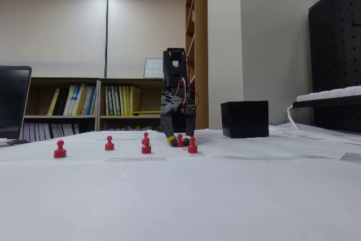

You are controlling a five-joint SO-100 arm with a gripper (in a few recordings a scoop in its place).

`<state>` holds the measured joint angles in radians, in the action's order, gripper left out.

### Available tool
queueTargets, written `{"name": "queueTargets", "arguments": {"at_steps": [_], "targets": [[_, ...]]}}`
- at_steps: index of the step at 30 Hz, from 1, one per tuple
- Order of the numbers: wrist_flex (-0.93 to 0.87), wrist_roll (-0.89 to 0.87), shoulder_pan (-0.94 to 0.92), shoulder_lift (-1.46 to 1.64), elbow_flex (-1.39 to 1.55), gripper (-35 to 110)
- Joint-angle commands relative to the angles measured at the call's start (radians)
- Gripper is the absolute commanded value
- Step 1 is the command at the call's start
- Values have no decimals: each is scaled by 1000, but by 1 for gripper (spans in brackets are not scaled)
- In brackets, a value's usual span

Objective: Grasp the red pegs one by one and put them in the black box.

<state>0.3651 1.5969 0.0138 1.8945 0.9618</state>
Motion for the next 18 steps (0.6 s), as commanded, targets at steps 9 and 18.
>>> {"name": "queueTargets", "arguments": {"at_steps": [9,18], "targets": [[-1006,397,114,-446,267,0],[-1672,578,367,-676,618,0]]}}
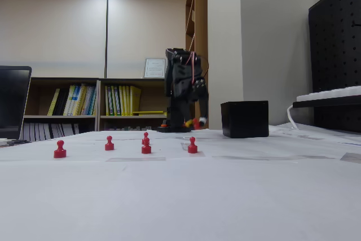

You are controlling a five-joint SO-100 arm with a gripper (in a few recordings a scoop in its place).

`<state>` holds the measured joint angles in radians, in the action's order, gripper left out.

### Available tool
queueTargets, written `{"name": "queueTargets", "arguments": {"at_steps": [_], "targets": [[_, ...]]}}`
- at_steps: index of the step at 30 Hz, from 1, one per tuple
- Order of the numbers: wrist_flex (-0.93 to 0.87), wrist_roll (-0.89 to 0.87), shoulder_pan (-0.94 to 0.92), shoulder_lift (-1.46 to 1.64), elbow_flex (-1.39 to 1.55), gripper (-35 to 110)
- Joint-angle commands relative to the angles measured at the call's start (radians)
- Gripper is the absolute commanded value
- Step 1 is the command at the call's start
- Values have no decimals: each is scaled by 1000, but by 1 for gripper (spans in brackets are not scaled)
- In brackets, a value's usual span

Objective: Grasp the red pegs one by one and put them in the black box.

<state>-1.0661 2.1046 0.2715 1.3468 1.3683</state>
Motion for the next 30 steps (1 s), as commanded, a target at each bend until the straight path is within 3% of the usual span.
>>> {"name": "queueTargets", "arguments": {"at_steps": [1,5,9,22,27,30], "targets": [[-301,94,143,-133,270,0],[-451,176,281,-130,420,0],[-463,233,403,-130,391,0],[-161,238,494,-28,12,0],[-169,221,477,-25,8,24],[-210,224,465,-31,58,30]]}}
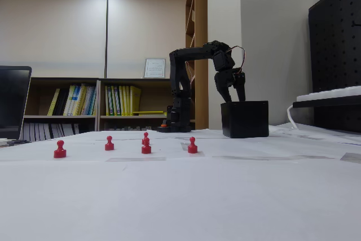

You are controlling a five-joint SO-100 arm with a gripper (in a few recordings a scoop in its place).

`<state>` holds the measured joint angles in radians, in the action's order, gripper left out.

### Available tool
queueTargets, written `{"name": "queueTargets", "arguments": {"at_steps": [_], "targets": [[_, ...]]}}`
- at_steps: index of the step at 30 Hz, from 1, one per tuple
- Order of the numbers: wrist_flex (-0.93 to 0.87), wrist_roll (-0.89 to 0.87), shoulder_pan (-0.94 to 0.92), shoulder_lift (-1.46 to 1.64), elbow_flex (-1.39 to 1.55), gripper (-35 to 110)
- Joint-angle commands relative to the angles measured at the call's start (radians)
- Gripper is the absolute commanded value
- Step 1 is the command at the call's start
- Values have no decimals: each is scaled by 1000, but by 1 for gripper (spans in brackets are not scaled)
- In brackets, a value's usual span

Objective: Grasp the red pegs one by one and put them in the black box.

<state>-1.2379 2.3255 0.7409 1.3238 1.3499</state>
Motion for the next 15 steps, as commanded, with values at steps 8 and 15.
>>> {"name": "queueTargets", "arguments": {"at_steps": [8,15], "targets": [[-150,2,-107,-137,287,32],[6,-179,-391,-302,201,32]]}}
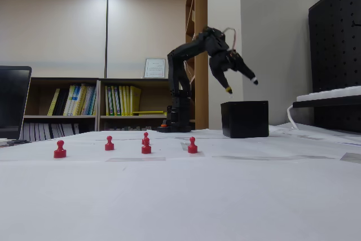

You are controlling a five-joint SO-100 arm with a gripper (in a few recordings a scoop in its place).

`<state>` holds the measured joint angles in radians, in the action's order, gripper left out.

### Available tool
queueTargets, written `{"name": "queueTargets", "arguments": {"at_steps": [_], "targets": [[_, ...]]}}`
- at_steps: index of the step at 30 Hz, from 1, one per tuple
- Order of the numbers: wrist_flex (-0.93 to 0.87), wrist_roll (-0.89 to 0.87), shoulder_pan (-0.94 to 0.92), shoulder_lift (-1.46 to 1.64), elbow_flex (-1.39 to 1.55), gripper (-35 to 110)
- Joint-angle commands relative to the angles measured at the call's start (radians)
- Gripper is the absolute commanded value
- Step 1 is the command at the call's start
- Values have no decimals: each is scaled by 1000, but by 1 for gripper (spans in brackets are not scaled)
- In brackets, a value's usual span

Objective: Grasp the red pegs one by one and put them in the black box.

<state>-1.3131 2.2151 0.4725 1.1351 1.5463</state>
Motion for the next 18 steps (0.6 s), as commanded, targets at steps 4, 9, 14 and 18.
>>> {"name": "queueTargets", "arguments": {"at_steps": [4,9,14,18], "targets": [[264,-244,-304,-130,-255,32],[517,-448,-448,-133,-589,26],[792,-512,-522,-100,-793,24],[985,-531,-551,-28,-876,22]]}}
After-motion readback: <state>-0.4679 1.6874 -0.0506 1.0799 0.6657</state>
